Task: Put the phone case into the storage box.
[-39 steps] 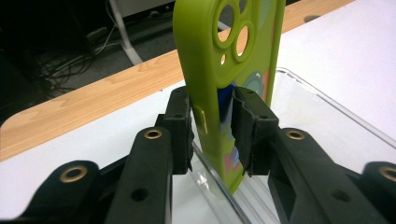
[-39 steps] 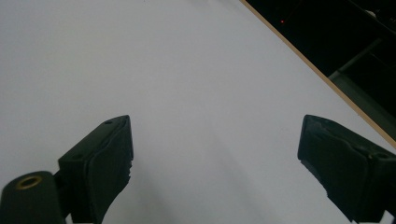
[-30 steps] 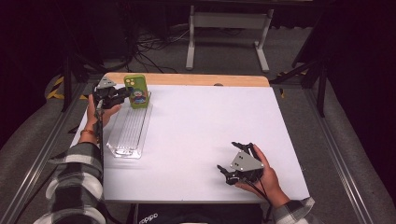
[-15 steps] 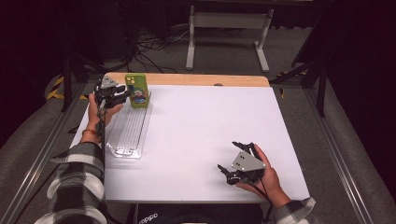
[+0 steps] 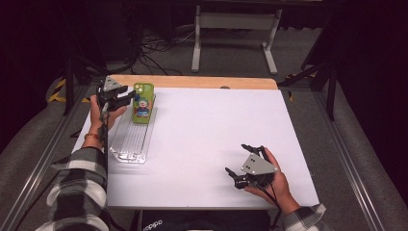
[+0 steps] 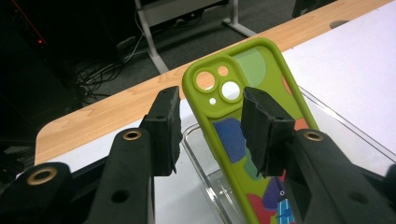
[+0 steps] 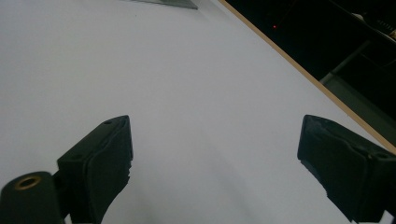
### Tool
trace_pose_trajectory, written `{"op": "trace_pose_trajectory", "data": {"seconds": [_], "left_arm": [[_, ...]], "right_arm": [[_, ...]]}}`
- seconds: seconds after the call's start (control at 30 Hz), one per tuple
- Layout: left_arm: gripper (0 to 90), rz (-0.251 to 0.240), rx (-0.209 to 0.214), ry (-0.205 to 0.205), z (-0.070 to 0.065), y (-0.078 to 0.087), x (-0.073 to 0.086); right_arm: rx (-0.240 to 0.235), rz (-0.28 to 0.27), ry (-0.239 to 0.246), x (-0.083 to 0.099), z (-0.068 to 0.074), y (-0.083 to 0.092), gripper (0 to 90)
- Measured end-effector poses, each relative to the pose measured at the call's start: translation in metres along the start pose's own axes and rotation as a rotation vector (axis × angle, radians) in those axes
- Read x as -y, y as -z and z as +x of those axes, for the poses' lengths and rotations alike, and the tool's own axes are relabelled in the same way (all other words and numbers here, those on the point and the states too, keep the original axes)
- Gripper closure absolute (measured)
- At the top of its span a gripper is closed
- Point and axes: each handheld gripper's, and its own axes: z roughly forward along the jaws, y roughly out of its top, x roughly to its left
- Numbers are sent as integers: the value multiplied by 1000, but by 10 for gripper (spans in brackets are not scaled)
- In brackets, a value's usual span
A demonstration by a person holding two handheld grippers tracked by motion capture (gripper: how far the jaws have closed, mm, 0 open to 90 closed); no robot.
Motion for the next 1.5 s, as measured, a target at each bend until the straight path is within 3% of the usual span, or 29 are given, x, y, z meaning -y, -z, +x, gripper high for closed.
{"op": "trace_pose_trajectory", "data": {"seconds": [0.17, 0.5, 0.67, 1.17, 1.27, 1.37, 1.5], "left_arm": [[563, -20, -4, -17, -4, 6, -4], [508, -75, 33, -75, -21, 21, -16], [493, -76, 39, -96, -26, 22, -16], [407, -125, 72, -100, -36, 41, -11], [319, -124, 56, -105, -41, 44, -10], [264, -156, 50, -105, -46, 50, -10], [216, -166, 62, -100, -50, 55, -10]], "right_arm": [[3, -12, 0, -2, 0, 1, 112], [15, -26, -21, -2, -3, 4, 112], [16, -28, -21, -2, -4, 4, 112], [16, -65, -64, -5, -7, 6, 114], [27, -57, -73, -5, -9, 6, 116], [24, -59, -93, -5, -10, 5, 116], [23, -62, -98, -4, -11, 5, 116]]}}
